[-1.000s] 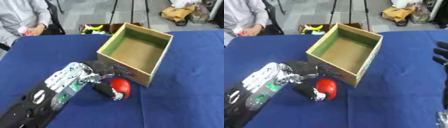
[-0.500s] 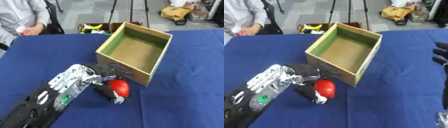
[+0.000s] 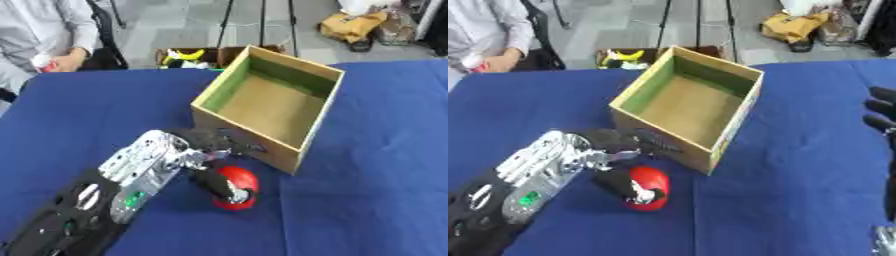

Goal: Pick up objects on the table and place them in the box.

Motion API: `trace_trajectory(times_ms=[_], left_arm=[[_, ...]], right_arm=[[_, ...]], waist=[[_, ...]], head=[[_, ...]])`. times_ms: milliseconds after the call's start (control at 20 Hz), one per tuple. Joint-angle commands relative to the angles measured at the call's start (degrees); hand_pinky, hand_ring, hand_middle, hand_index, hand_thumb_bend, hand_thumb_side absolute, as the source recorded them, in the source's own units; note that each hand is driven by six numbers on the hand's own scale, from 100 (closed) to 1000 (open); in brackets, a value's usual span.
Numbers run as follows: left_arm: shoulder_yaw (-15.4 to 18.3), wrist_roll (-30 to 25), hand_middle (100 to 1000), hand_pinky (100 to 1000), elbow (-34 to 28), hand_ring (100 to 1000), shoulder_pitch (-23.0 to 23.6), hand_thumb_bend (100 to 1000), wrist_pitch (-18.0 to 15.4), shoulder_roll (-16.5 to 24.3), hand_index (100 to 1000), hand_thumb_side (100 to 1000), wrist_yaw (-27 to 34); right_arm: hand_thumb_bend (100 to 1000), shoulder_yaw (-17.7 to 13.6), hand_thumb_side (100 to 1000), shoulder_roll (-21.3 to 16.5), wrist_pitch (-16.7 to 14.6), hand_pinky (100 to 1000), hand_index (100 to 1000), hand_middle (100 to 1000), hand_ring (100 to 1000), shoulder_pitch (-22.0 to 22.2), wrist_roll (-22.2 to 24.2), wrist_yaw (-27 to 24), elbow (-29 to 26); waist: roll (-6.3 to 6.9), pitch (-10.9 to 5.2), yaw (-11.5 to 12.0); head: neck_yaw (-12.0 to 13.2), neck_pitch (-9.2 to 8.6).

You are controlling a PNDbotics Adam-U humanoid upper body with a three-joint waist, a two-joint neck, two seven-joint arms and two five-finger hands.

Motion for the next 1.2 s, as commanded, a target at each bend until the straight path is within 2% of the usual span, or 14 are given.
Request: trace_trajectory(times_ms=[50, 150, 250, 600, 700, 750, 800, 850, 1000, 1200], left_arm=[[0.51, -0.81, 915, 431, 0.24, 730, -0.71, 422, 0.29, 0.29, 993, 801, 0.70], [0.26, -1.20, 919, 414, 0.48, 735, -0.72, 493, 0.20, 0.27, 990, 834, 1.29], [-0.16, -1.30, 912, 397, 0.81, 719, -0.73, 502, -0.12, 0.25, 983, 819, 1.88], [-0.96, -1.33, 886, 355, 2.90, 689, -0.71, 447, -0.61, -0.13, 954, 782, 3.02], [-0.92, -1.33, 889, 340, 3.42, 695, -0.66, 403, -0.70, -0.18, 955, 739, 3.03], [-0.93, -1.33, 895, 368, 3.75, 710, -0.61, 326, -0.72, -0.19, 964, 684, 3.07], [-0.92, -1.33, 895, 368, 4.13, 711, -0.56, 314, -0.68, -0.22, 964, 678, 3.15], [-0.89, -1.33, 896, 376, 4.47, 715, -0.54, 228, -0.62, -0.23, 965, 642, 3.19], [-0.75, -1.33, 898, 379, 5.08, 716, -0.55, 112, -0.38, -0.27, 963, 600, 2.91], [-0.92, -1.33, 932, 418, 5.55, 747, -0.40, 100, -0.27, -0.33, 985, 581, 3.08]], right_arm=[[100, 0.01, 1000, -0.29, -0.02, 773, 756, 767, 798, -0.79, 0.24, 0.68, -0.84], [100, 0.01, 1000, -0.28, 0.03, 773, 756, 767, 798, -0.79, 0.25, 0.69, -0.84], [100, 0.00, 1000, -0.28, 0.09, 773, 756, 767, 798, -0.81, 0.20, 0.69, -0.84], [100, 0.03, 1000, -0.27, 0.13, 773, 754, 765, 798, -0.94, 0.05, 0.59, -0.84], [100, 0.04, 1000, -0.28, 0.10, 773, 753, 764, 798, -0.96, 0.06, 0.54, -0.84], [100, 0.03, 1000, -0.26, 0.09, 773, 752, 764, 797, -0.96, 0.06, 0.53, -0.84], [100, 0.02, 1000, -0.25, 0.10, 773, 752, 764, 797, -0.96, 0.05, 0.51, -0.84], [100, 0.02, 1000, -0.24, 0.10, 773, 753, 764, 797, -0.96, 0.04, 0.50, -0.84], [100, -0.02, 1000, -0.21, 0.12, 773, 752, 763, 797, -0.98, 0.02, 0.49, -0.84], [100, -0.12, 1000, -0.19, 0.16, 773, 750, 762, 796, -0.97, -0.14, 0.47, -0.84]], waist=[[-0.33, -1.03, 0.12], [-0.35, -1.03, 0.16], [-0.34, -1.05, 0.17], [-0.38, -1.01, 0.05], [-0.35, -1.03, 0.08], [-0.33, -1.03, 0.10], [-0.31, -1.04, 0.11], [-0.30, -1.04, 0.11], [-0.31, -1.02, 0.05], [-0.31, -1.01, 0.07]], head=[[0.00, -0.41], [0.03, -0.36], [0.06, -0.39], [0.14, -0.71], [0.09, -0.73], [0.08, -0.74], [0.06, -0.74], [0.03, -0.75], [-0.04, -0.79], [-0.10, -0.68]])
